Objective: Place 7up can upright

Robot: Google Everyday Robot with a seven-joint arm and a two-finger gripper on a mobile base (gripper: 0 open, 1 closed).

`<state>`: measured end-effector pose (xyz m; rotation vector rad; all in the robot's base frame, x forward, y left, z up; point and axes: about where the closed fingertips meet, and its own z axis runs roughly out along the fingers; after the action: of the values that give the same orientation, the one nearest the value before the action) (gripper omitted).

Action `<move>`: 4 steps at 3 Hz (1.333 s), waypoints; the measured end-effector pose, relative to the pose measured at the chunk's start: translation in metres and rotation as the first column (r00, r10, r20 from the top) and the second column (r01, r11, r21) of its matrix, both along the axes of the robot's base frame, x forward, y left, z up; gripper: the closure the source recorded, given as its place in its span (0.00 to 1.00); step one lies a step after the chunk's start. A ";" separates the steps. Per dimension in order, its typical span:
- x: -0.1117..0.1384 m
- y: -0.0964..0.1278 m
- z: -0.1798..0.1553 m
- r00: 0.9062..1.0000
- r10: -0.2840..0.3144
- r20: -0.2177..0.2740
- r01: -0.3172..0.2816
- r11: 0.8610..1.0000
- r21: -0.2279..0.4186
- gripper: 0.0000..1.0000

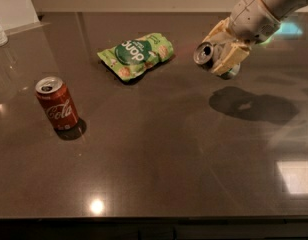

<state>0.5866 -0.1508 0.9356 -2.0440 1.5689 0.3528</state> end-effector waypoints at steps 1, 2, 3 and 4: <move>-0.017 0.018 0.017 0.985 -0.112 -0.129 0.139 0.965 0.222 1.00; -0.031 0.034 0.027 0.951 -0.160 -0.266 0.260 0.877 0.404 1.00; -0.038 0.042 0.027 0.922 -0.145 -0.359 0.329 0.782 0.529 1.00; -0.041 0.042 0.019 0.902 -0.132 -0.411 0.374 0.713 0.593 1.00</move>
Offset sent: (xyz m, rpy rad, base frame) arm -0.0462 0.0408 0.0427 0.7209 0.3664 -0.3393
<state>0.5457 -0.1089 0.9549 -1.2265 1.5828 1.0413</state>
